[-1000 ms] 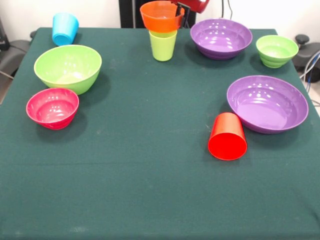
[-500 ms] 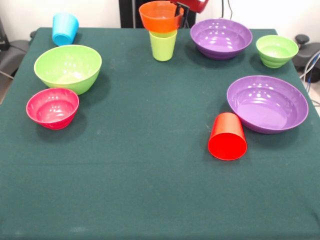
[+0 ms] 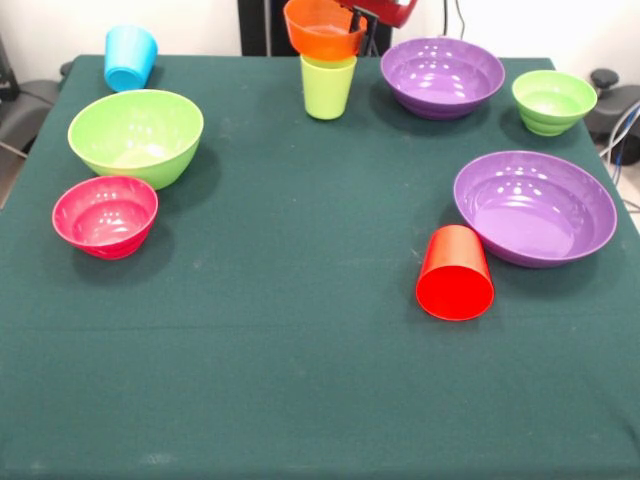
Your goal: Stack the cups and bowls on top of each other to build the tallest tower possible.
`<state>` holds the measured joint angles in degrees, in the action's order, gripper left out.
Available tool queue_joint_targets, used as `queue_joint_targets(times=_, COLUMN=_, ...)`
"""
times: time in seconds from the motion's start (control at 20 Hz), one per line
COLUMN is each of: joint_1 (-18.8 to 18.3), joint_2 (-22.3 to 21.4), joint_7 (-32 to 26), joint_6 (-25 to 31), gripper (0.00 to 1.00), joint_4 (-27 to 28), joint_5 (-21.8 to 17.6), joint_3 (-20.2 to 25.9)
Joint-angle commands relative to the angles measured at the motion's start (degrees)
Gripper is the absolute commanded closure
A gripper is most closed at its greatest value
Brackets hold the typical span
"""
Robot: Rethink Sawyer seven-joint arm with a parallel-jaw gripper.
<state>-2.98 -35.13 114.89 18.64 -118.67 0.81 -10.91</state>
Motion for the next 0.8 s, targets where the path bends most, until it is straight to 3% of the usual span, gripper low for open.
queue_joint_targets(times=0.05, joint_1=0.52, joint_2=5.33, joint_7=8.04, joint_6=-6.53, gripper=1.0, joint_4=3.46, joint_5=0.41, joint_3=4.65)
queue_joint_targets(times=0.8, joint_1=-0.23, joint_2=5.43, joint_7=6.45, joint_6=-4.85, gripper=1.0, joint_4=5.55, joint_5=0.05, joint_3=4.89)
